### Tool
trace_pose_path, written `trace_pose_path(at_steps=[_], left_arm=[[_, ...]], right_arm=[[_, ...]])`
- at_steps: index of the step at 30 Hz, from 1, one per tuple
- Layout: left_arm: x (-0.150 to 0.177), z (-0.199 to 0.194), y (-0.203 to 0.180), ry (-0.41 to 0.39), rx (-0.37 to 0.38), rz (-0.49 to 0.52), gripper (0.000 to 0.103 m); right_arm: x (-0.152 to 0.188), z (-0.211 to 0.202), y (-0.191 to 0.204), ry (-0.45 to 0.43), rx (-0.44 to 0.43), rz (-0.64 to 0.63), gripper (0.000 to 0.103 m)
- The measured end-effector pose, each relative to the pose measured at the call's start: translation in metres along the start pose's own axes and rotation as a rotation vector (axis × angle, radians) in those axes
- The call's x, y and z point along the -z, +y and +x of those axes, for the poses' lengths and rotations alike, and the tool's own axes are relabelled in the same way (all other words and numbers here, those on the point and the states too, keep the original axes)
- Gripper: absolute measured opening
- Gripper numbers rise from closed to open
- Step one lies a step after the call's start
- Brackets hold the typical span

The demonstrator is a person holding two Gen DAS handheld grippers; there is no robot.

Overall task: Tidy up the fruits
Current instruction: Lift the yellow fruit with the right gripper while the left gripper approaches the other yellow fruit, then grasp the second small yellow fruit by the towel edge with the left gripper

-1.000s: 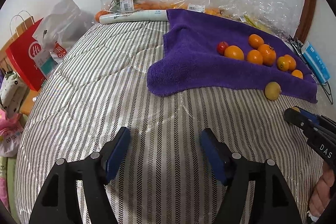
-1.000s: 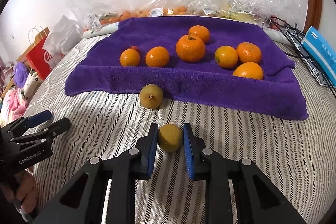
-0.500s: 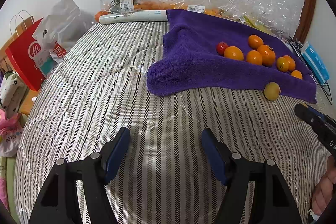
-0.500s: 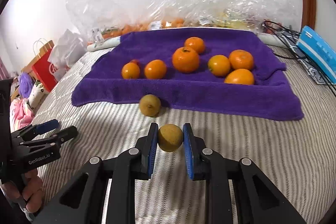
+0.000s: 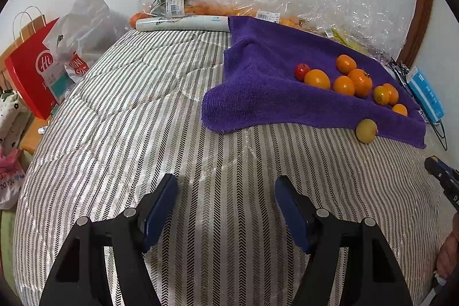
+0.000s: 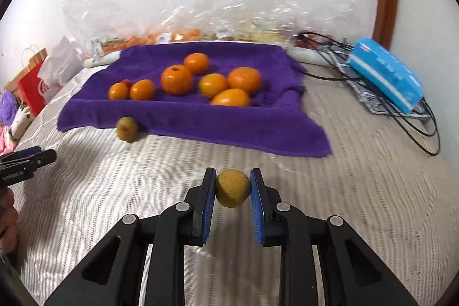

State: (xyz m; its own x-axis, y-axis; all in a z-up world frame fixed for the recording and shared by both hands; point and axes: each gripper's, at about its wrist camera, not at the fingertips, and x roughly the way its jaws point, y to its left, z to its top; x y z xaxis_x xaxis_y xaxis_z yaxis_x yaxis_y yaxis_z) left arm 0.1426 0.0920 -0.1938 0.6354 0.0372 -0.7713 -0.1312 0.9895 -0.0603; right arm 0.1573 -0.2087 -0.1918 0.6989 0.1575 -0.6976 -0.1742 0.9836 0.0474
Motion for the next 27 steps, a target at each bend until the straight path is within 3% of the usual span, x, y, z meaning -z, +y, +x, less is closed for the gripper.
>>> trace_pose_path(at_steps=[8, 14, 17, 22, 27], left_arm=[[0.001, 0.003, -0.01, 0.011, -0.04, 0.04, 0.068], [0.005, -0.002, -0.022, 0.014, -0.003, 0.057, 0.067], [0.002, -0.004, -0.038, 0.033, 0.029, 0.074, 0.066], [-0.004, -0.01, -0.084, -0.002, 0.083, 0.183, 0.067], [-0.01, 0.001, -0.115, -0.009, 0.092, 0.228, 0.066]], right_arm=[[0.002, 0.001, -0.019, 0.003, -0.05, 0.073, 0.024], [0.003, -0.001, -0.026, -0.014, -0.104, 0.109, 0.024], [0.003, -0.004, -0.031, -0.025, -0.117, 0.124, 0.024], [0.004, -0.006, -0.041, -0.027, -0.093, 0.132, 0.024], [0.005, -0.004, -0.048, -0.023, -0.103, 0.159, 0.024]])
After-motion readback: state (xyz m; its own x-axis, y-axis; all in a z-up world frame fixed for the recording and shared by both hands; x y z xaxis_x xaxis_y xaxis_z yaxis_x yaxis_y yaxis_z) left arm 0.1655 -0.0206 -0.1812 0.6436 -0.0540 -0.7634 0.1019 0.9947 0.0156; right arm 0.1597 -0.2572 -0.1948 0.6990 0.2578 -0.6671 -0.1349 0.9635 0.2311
